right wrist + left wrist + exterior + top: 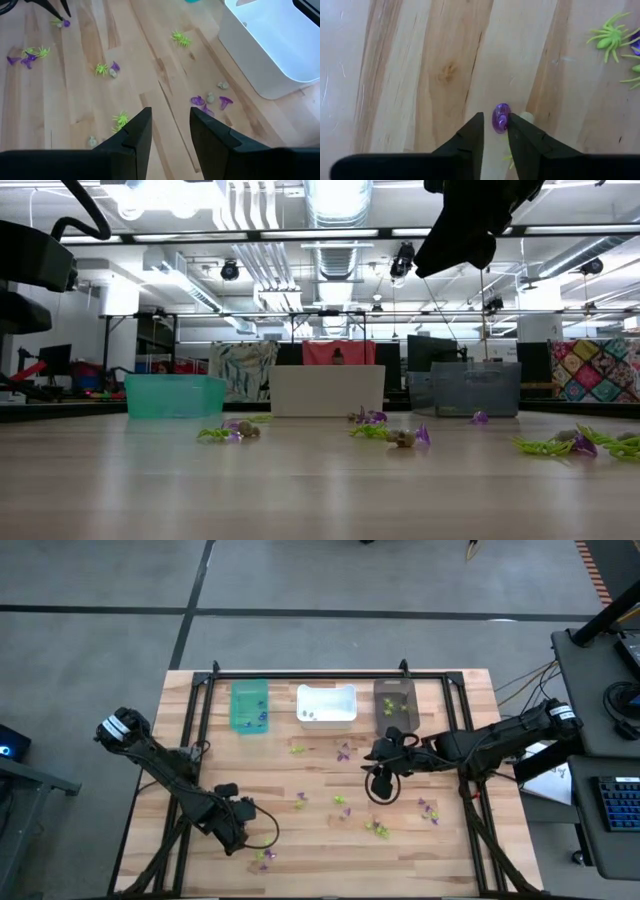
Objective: Sort Halloween decoration
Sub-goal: Put the purple witch hat toy into the light blue bin
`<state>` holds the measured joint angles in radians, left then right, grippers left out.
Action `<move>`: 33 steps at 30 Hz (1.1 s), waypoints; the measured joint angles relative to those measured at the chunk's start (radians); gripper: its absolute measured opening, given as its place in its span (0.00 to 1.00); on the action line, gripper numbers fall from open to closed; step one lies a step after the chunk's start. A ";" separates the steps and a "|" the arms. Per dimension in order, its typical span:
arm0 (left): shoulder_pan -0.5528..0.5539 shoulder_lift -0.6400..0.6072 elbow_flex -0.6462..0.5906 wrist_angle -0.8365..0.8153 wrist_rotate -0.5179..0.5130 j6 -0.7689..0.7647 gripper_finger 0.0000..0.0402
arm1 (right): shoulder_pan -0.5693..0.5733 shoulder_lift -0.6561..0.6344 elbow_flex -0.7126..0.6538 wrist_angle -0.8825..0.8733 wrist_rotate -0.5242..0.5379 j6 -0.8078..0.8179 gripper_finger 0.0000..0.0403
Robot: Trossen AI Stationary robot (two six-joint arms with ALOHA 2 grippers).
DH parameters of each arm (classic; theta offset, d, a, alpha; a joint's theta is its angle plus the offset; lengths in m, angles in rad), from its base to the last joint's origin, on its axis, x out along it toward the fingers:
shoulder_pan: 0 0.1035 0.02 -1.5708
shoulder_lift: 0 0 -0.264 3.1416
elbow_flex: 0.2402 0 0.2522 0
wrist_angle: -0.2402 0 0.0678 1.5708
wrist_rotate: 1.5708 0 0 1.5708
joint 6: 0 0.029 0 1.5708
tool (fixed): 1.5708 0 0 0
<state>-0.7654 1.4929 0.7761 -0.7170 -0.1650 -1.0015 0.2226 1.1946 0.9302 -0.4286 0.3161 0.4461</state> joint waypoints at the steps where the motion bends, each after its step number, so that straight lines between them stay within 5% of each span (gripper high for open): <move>1: 0.000 0.000 0.000 0.000 0.000 0.001 0.15 | 0.000 0.000 0.000 0.000 0.000 0.000 0.31; 8: 0.000 0.000 0.004 -0.002 0.001 0.017 0.01 | 0.000 0.000 0.000 0.000 0.000 0.000 0.31; 23: 0.015 -0.088 0.014 -0.016 -0.034 0.021 0.00 | 0.000 0.000 0.000 0.000 0.000 0.000 0.31; 33: 0.212 -0.218 0.015 -0.061 -0.099 0.096 0.00 | 0.000 0.000 0.000 0.000 0.000 -0.001 0.31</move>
<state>-0.5532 1.2753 0.7914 -0.7783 -0.2641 -0.9059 0.2223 1.1946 0.9302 -0.4286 0.3164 0.4455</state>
